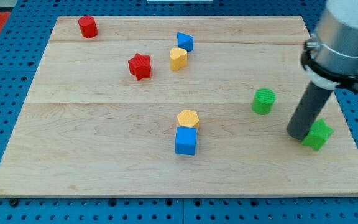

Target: Place the green star to the bottom right of the board

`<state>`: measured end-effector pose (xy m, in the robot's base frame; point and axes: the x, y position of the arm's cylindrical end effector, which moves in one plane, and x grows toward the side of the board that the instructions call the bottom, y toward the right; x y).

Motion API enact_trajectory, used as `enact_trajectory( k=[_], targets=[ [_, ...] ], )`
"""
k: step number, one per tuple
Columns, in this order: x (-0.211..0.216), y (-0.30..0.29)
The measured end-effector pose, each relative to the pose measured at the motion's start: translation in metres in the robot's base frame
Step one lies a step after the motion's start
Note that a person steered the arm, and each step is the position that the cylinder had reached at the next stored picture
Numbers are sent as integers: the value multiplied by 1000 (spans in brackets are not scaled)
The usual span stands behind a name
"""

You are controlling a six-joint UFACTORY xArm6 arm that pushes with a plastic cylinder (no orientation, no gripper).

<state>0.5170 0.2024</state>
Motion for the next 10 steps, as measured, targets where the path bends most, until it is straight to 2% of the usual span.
enact_trajectory(
  k=[1, 2, 3, 4, 5, 6, 7, 8, 9, 10],
  targets=[
    [18, 9],
    [-4, -19],
    [-29, 4],
    [-29, 42],
    [-8, 50],
    [26, 33],
    [28, 27],
    [28, 74],
    [90, 96],
    [101, 70]
  ],
)
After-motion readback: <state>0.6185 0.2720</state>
